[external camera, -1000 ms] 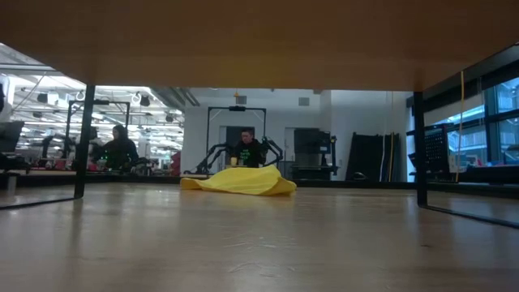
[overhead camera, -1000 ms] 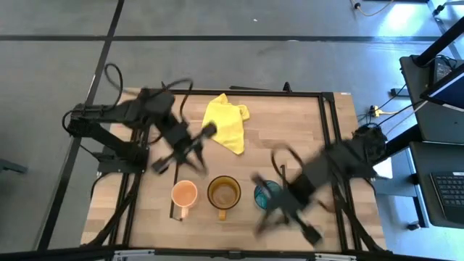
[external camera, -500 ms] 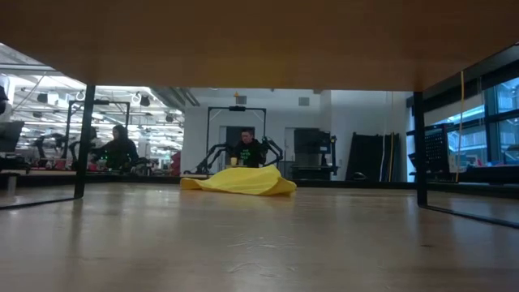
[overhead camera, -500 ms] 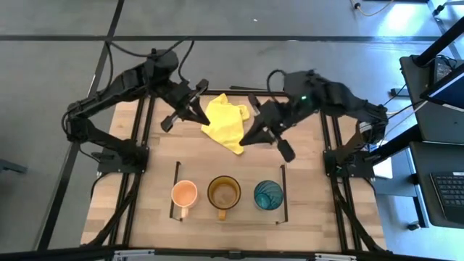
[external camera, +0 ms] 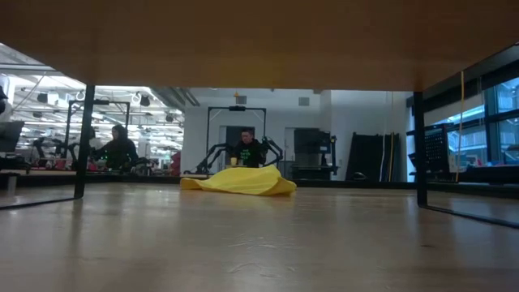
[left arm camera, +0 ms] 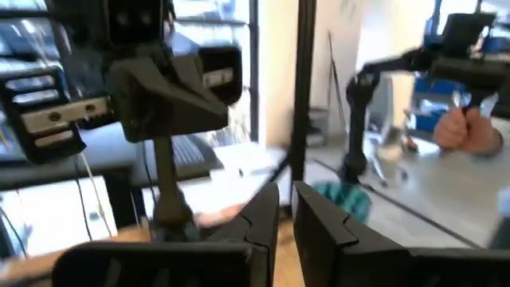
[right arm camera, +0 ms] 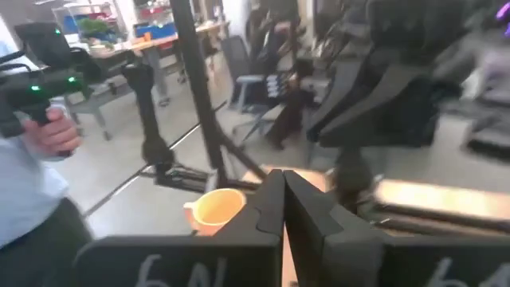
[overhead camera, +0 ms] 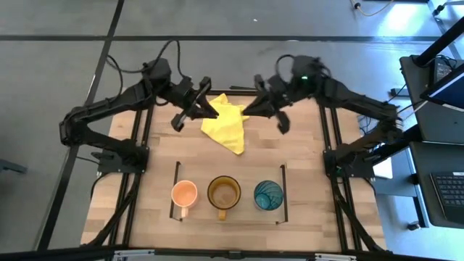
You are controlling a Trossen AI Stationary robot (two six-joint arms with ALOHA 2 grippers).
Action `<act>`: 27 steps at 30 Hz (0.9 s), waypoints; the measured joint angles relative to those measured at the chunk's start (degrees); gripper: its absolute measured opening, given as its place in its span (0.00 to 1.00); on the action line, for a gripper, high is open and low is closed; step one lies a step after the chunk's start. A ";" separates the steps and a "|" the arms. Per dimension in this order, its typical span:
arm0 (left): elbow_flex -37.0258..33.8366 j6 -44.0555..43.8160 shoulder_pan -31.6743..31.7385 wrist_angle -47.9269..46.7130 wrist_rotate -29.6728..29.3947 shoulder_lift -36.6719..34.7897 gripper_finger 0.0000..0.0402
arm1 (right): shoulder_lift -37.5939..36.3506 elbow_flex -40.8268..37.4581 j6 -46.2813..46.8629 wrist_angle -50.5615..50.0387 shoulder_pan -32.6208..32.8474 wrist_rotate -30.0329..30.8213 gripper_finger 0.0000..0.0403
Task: Stack small to large cups/mugs on shelf
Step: Return to Home Position
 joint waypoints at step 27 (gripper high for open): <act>-39.01 -15.14 2.29 49.58 -22.51 -13.74 0.07 | -20.56 -55.84 17.63 72.84 -18.20 -18.07 0.03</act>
